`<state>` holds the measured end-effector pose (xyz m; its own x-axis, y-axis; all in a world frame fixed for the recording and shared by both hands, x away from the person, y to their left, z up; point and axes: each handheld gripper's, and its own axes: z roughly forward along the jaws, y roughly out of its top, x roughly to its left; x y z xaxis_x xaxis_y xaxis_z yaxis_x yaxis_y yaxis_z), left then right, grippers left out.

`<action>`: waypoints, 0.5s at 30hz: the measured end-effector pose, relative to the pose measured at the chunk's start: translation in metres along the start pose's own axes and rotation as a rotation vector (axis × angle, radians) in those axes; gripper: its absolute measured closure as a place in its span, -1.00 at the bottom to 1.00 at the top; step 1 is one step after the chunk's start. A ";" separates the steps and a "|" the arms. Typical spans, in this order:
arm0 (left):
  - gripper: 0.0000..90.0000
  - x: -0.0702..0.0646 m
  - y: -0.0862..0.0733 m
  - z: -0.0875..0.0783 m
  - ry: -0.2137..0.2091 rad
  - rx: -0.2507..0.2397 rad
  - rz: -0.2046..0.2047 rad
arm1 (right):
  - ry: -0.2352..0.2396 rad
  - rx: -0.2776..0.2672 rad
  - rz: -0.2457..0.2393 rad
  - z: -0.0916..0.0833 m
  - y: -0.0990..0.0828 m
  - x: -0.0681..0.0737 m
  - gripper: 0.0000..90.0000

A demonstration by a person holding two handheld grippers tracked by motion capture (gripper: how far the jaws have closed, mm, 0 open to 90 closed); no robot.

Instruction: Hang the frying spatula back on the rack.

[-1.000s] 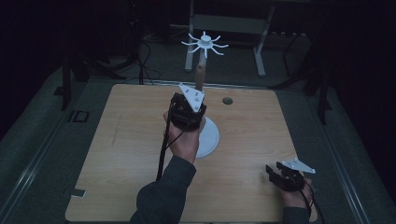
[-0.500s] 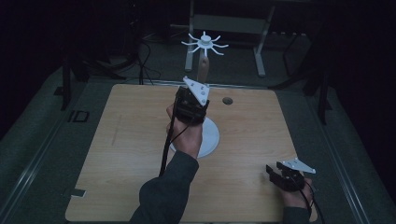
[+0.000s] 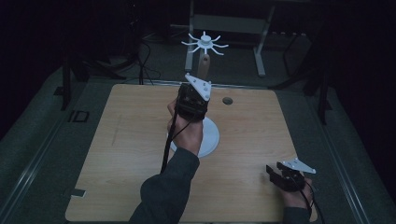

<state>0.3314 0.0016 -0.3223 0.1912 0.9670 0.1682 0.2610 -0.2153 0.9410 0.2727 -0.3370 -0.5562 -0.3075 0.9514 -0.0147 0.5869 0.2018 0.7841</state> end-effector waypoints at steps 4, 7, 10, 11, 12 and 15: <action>0.68 0.000 0.001 0.002 0.001 0.007 0.004 | 0.001 0.000 -0.001 0.000 0.000 0.000 0.10; 0.68 0.000 0.002 0.003 0.005 0.010 0.006 | 0.000 0.000 -0.001 0.000 0.000 0.000 0.10; 0.68 0.001 0.004 0.005 0.008 0.015 0.009 | -0.001 0.001 0.000 0.000 0.000 0.000 0.10; 0.68 0.001 0.004 0.005 0.008 0.015 0.009 | -0.001 0.000 0.001 0.000 0.000 0.000 0.10; 0.68 0.001 0.004 0.005 0.012 0.017 0.010 | -0.001 0.000 0.002 0.000 0.000 -0.001 0.10; 0.68 0.001 0.005 0.006 0.013 0.021 0.010 | -0.002 -0.002 0.002 -0.001 0.000 -0.001 0.10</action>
<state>0.3387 0.0008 -0.3194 0.1820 0.9664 0.1813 0.2790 -0.2276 0.9329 0.2724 -0.3381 -0.5562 -0.3049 0.9523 -0.0142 0.5861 0.1993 0.7853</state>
